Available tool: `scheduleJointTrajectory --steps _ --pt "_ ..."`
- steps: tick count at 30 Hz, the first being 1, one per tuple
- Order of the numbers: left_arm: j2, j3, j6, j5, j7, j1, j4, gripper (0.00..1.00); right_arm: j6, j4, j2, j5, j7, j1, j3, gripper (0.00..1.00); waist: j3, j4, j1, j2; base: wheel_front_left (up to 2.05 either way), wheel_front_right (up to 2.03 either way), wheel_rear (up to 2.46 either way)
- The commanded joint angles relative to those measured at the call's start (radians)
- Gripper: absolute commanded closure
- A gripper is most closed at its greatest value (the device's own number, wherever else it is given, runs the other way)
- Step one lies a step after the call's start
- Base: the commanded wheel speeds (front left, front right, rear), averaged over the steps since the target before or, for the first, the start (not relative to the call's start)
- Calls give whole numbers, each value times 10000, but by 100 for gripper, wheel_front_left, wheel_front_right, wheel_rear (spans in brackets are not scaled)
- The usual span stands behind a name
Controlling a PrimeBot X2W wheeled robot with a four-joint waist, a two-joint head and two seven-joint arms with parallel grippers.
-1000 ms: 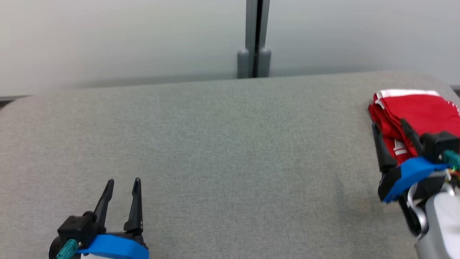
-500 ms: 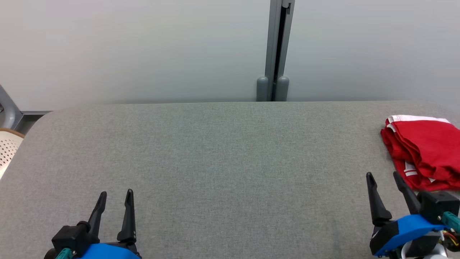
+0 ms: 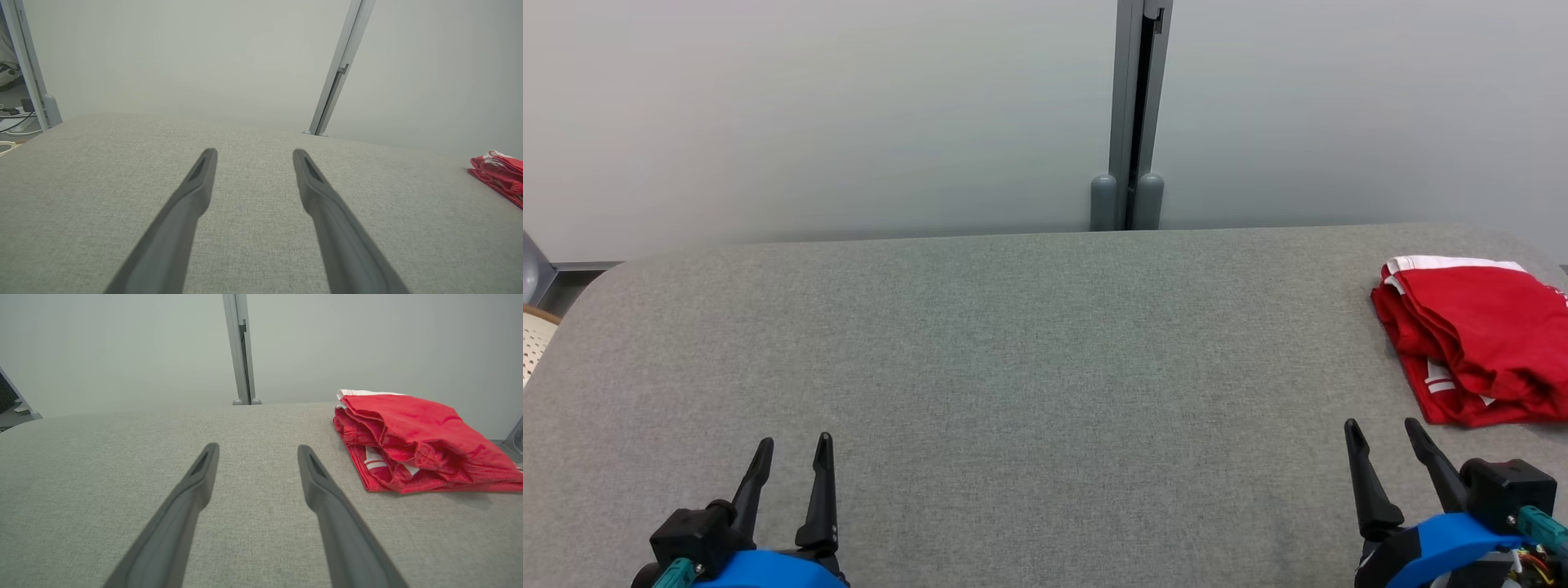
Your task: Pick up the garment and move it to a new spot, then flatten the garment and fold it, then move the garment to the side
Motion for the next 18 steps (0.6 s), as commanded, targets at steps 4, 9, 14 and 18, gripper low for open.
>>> scheduleJointTrajectory --steps 4,9,14,18 --pt "-3 -56 -61 -12 -20 -260 81 0 2 -57 31 163 -33 35 88 0 81 -23 1 0 0 0 0" --pt "16 -117 -81 41 -20 -346 123 0 2 -28 29 252 -40 83 136 0 150 -21 1 0 0 0 0" --pt "5 -89 -87 30 -20 -382 118 0 2 21 30 313 -28 51 164 0 191 -14 1 0 0 0 0" --pt "-3 -108 -96 46 -20 -370 148 0 2 42 31 265 29 37 202 0 187 -11 1 0 0 0 0"
